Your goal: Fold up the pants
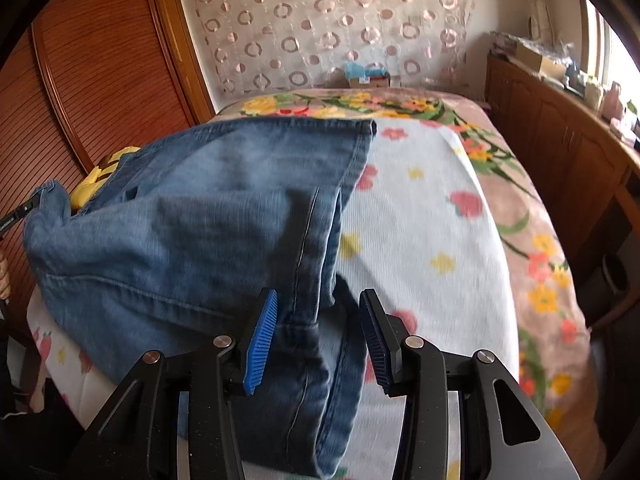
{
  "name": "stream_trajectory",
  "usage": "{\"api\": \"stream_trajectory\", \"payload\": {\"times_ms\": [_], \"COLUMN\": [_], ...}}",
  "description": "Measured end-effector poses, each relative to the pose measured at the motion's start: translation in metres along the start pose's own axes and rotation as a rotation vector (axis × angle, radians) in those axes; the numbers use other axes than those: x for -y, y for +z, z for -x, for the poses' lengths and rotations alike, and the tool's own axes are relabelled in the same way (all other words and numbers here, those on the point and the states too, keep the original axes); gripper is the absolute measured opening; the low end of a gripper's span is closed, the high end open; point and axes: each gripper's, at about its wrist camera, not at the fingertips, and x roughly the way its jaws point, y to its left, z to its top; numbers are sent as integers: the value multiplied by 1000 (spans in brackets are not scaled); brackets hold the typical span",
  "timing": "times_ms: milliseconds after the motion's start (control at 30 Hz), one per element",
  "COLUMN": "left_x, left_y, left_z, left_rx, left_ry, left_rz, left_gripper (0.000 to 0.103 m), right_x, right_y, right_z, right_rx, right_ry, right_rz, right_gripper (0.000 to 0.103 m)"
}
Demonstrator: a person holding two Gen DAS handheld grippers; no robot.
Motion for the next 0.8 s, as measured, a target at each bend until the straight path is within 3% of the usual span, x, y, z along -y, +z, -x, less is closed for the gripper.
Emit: {"api": "stream_trajectory", "payload": {"times_ms": [300, 333, 367, 433, 567, 800], "left_x": [0, 1, 2, 3, 1, -8], "left_y": [-2, -3, -5, -5, 7, 46], "left_z": [-3, -3, -3, -1, 10, 21], "left_rx": [-6, -7, -9, -8, 32, 111], "left_ry": [-1, -2, -3, -3, -7, 30], "left_rz": [5, 5, 3, -5, 10, 32], "left_gripper": [12, 12, 12, 11, 10, 10], "right_x": [-6, -6, -7, -11, -16, 3], "right_y": [-14, -15, -16, -13, 8, 61], "right_z": [7, 7, 7, 10, 30, 84], "right_rx": [-13, -18, -18, -14, 50, 268], "right_ry": [34, 36, 45, 66, 80, 62], "right_rz": [8, 10, 15, 34, 84, 71], "right_gripper": [44, 35, 15, 10, 7, 7]}}
